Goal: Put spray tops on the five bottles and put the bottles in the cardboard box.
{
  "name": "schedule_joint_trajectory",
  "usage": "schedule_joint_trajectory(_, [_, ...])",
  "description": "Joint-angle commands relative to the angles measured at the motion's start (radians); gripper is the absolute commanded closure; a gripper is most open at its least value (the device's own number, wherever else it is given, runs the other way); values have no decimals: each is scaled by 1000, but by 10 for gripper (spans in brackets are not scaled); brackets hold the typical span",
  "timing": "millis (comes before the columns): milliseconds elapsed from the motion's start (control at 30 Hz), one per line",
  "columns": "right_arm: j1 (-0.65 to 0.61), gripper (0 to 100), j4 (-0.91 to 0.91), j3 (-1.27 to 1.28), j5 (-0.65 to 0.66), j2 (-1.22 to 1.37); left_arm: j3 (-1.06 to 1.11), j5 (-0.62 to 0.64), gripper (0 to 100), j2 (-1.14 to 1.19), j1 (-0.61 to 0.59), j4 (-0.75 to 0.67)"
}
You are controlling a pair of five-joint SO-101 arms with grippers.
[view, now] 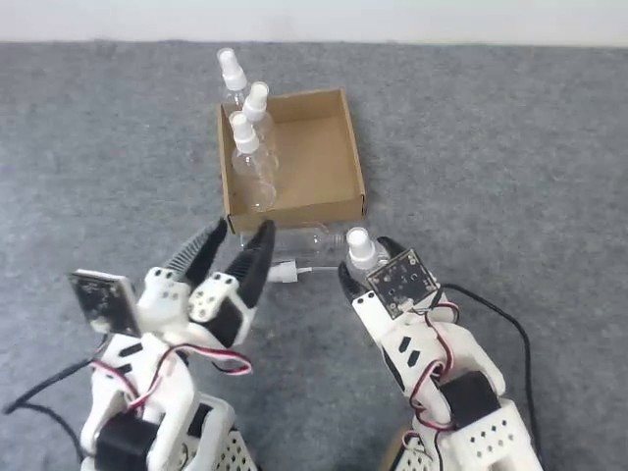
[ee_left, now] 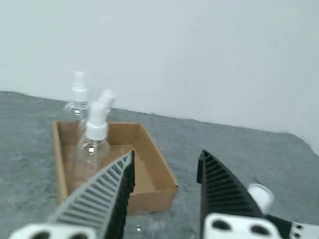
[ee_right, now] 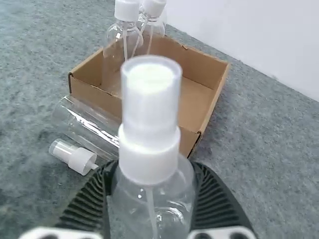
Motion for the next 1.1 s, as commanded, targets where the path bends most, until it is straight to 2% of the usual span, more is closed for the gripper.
schedule_joint_trajectory(0, [7, 987, -30, -20, 0, -21, 10, 8, 809, -3, -75, -2])
schedule_joint_trajectory(100, [5, 987, -30, -20, 0, -21, 56, 12, 811, -3, -140, -46])
schedule_joint_trajectory(200, [2, 987, -30, -21, 0, -21, 114, 55, 855, -3, -195, -126])
schedule_joint_trajectory(400, [-48, 986, -30, -41, 0, -21, 239, 60, 984, -3, -210, -325])
schedule_joint_trajectory(467, [-44, 986, -25, -75, 2, -12, 268, 60, 987, -3, -213, -359])
schedule_joint_trajectory(933, [-50, 986, -31, -315, 0, -8, 300, 57, 987, -3, -215, -367])
schedule_joint_trajectory(1067, [-50, 986, -108, -365, 0, -8, 300, 55, 987, -3, -215, -367])
